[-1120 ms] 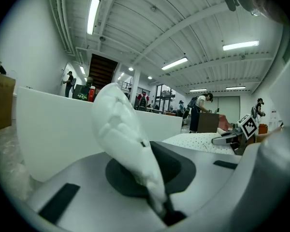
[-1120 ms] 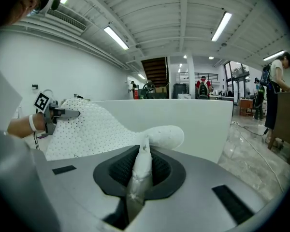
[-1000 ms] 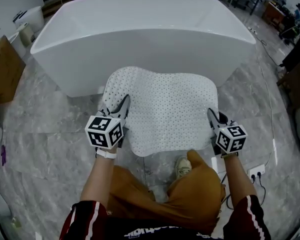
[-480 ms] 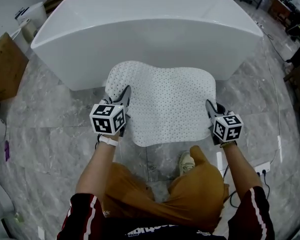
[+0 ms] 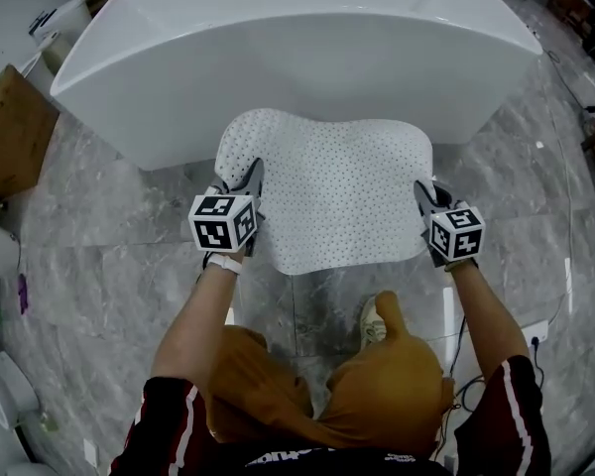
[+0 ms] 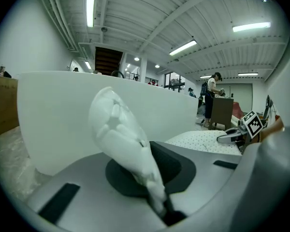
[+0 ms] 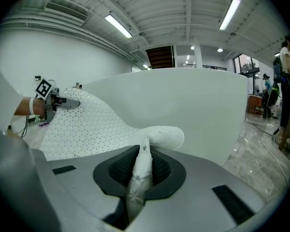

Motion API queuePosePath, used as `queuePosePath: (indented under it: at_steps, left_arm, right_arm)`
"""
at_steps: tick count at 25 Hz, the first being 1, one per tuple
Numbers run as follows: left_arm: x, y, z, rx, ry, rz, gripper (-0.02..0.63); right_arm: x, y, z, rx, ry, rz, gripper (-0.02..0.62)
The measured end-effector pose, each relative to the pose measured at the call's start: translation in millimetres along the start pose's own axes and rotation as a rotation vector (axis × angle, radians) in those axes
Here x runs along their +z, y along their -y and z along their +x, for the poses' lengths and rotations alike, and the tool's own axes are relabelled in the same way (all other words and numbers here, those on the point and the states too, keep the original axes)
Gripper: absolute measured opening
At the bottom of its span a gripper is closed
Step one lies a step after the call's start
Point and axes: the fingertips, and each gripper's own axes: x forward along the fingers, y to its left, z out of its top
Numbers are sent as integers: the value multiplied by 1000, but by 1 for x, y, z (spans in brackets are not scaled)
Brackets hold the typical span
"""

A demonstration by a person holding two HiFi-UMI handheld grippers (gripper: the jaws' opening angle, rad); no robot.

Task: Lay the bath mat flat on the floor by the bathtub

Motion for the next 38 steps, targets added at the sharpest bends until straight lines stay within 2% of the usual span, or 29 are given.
queuePosePath:
  at_steps: [7,16,20,25,34,38]
  left_arm:
    - [-23,3,25,12,-18,6,25]
    - [-44,-9,52,38,-75,11,25]
    - [-51,-15,64,47,-88,12,25]
    - [-59,-20,78,61,-107,8,25]
    - [-63,-27,94,81,-111,2,25]
    - [-69,-27,98,84,-114,5,25]
  right_arm:
    - [-28,20,27,13,-34,-41,51]
    - [-60,27,63,13,-73,19,51]
    - [-68,27,78,17,-90,17,51]
    - [-75,23,93,41,-129,-35,52]
    - [-80,33,119,40,-137,-9,57]
    - [-89,35,128,36,-170,-8,91]
